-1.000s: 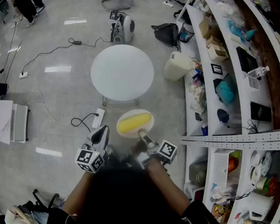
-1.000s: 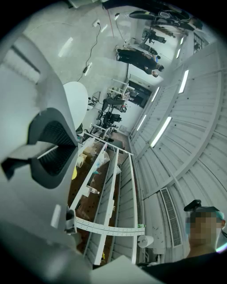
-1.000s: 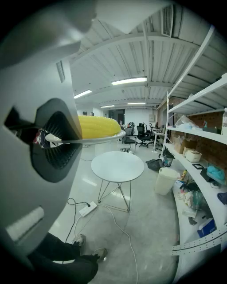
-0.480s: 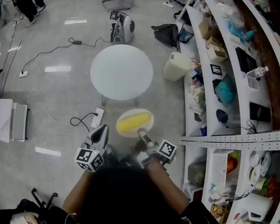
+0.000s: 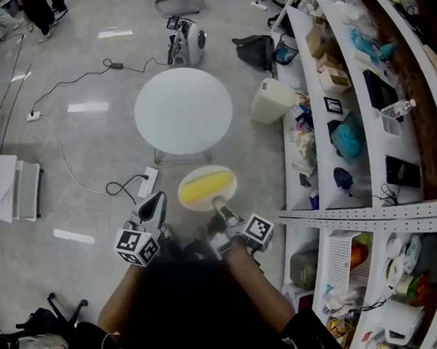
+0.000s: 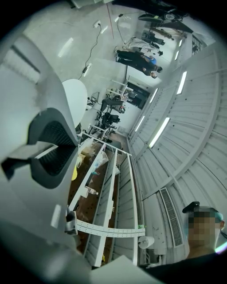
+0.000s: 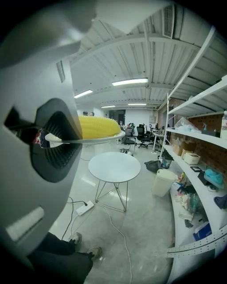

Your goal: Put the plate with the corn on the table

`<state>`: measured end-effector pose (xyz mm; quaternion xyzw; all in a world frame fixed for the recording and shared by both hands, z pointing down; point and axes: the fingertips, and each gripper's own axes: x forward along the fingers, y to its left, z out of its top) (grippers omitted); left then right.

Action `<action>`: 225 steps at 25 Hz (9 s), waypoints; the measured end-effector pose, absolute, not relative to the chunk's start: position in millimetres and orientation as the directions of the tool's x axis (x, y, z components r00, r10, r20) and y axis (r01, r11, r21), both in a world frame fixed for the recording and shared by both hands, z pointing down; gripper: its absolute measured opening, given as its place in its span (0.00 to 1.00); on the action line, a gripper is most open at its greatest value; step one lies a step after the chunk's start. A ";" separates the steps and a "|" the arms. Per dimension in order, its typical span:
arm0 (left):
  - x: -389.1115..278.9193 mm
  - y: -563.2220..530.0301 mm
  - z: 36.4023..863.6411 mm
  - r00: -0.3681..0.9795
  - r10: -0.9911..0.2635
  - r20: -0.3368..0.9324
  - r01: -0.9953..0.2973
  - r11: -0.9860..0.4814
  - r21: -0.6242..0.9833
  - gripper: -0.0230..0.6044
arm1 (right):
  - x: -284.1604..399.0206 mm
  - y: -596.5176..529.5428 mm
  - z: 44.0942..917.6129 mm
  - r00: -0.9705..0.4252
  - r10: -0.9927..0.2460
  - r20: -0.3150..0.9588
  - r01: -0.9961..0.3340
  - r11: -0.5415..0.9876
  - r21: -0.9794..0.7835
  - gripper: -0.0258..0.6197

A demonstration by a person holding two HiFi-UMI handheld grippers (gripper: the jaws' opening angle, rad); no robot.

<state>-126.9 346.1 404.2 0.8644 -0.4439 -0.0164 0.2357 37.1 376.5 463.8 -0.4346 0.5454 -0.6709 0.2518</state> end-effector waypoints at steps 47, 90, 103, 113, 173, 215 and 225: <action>-102.3 208.9 410.7 0.599 -0.778 0.189 -0.763 -0.483 0.430 0.04 | 49.1 250.3 471.7 -0.502 -0.800 0.328 -0.165 -0.284 -0.945 0.09; -132.2 39.0 406.7 0.698 -0.700 0.154 -0.680 -0.579 0.450 0.04 | 25.9 93.1 476.0 -0.362 -0.874 0.325 -0.123 -0.301 -0.946 0.09; -92.7 -9.9 419.2 0.679 -0.709 0.191 -0.704 -0.556 0.442 0.04 | 56.8 36.9 490.2 -0.406 -0.847 0.343 -0.137 -0.314 -0.939 0.09; -62.5 -48.1 438.3 0.663 -0.716 0.217 -0.717 -0.526 0.457 0.04 | 84.4 -1.1 514.0 -0.432 -0.823 0.370 -0.165 -0.331 -0.929 0.09; -15.7 -131.1 580.3 0.564 -0.764 0.313 -0.779 -0.367 0.509 0.04 | 128.7 -90.7 671.6 -0.526 -0.752 0.397 -0.205 -0.342 -0.917 0.09; -24.6 -153.7 617.3 0.554 -0.759 0.342 -0.780 -0.330 0.532 0.04 | 98.8 -109.2 736.3 -0.590 -0.665 0.458 -0.203 -0.428 -0.881 0.09; -29.8 -148.3 621.9 0.543 -0.765 0.346 -0.784 -0.314 0.535 0.04 | 103.9 -102.8 743.0 -0.556 -0.642 0.528 -0.240 -0.485 -0.841 0.09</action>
